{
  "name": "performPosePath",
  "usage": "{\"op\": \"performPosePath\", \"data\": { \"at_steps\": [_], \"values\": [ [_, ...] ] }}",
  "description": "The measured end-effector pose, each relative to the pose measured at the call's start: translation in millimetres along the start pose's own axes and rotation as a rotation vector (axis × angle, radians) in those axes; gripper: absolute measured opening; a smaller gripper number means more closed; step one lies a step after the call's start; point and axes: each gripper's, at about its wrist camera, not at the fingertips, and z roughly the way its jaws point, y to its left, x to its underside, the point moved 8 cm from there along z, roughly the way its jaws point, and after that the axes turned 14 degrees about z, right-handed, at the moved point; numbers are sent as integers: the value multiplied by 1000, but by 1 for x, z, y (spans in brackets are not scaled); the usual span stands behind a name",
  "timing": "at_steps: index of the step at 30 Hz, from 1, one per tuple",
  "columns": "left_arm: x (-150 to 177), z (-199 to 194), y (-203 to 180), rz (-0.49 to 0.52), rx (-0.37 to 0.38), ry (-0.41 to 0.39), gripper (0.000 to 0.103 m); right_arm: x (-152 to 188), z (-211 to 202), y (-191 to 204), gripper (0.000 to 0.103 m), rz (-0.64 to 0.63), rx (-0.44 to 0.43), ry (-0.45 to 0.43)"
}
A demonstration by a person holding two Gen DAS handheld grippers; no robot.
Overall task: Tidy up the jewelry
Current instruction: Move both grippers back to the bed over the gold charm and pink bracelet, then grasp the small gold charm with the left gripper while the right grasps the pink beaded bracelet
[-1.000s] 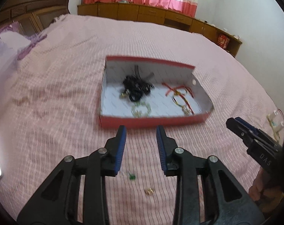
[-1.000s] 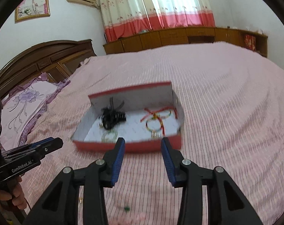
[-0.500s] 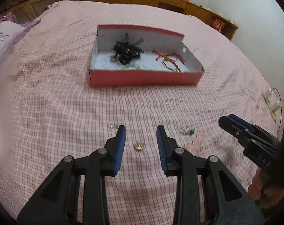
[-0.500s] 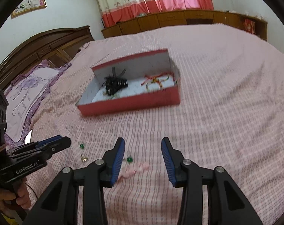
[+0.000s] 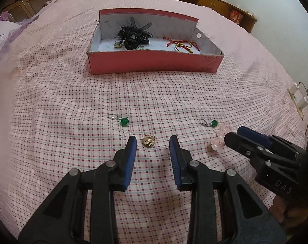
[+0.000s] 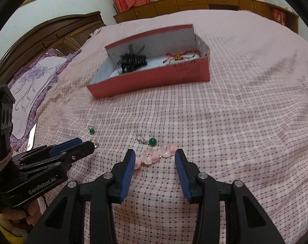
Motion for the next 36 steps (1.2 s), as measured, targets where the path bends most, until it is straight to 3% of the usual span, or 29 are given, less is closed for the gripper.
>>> {"op": "performPosePath", "data": {
  "at_steps": [7,13,18,31,34,36],
  "values": [
    [1,7,-2,11,6,-10,22,2,10,-2,44,31,-15,26],
    [3,13,-4,13,12,-8,7,3,16,-3,45,61,-27,44],
    [4,14,-2,2,27,-15,7,3,22,1,55,100,-49,65],
    [5,15,-1,-10,43,-30,7,0,39,9,55,145,-11,79],
    [4,15,-1,-11,43,-30,7,-1,39,6,43,147,18,63],
    [4,14,-1,-15,45,-32,6,-1,38,2,23,154,25,60]
  ]
}}
